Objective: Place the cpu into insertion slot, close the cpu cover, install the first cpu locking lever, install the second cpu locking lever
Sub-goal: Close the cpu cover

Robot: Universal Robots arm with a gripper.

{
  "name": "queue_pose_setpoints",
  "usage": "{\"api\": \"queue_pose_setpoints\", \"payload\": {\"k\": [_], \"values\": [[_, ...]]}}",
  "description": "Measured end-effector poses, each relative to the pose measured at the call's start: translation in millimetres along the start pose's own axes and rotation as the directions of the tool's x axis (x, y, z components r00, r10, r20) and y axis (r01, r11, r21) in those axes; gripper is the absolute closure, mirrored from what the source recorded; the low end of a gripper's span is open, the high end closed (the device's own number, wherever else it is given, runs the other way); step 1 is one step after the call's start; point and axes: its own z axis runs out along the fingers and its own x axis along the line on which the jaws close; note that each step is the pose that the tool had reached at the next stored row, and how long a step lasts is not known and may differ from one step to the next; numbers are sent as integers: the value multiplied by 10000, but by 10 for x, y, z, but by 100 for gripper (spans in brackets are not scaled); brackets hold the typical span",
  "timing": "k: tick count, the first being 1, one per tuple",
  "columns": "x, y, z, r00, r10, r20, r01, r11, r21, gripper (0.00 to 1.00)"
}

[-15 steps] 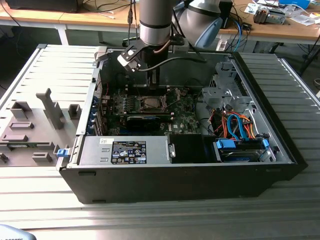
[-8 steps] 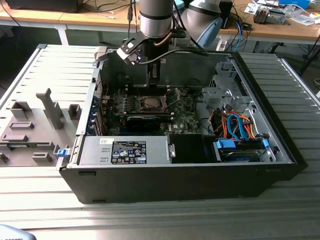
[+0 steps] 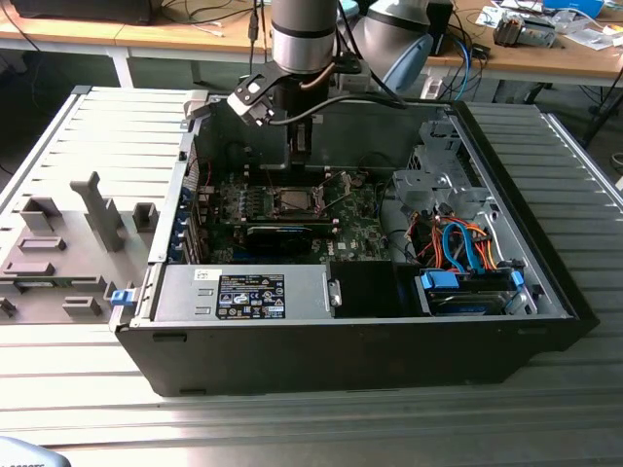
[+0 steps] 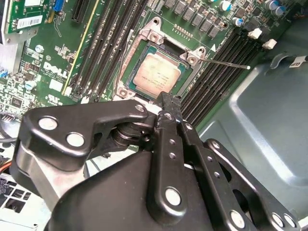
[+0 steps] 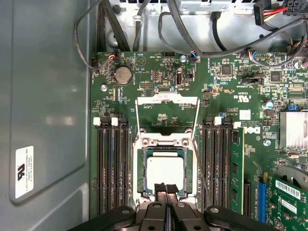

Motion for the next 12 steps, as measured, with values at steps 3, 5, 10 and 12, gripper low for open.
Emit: {"api": "queue_pose_setpoints", "payload": {"k": [3, 5, 10, 12], "values": [[-1, 74, 1, 10000, 1, 1, -1, 10000, 1, 89], [-3, 204, 4, 10000, 1, 4, -1, 10000, 8, 89], [-6, 389, 9, 10000, 0, 36, 0, 10000, 19, 89], [-7, 451, 9, 10000, 1, 40, -2, 10000, 22, 89]]}}
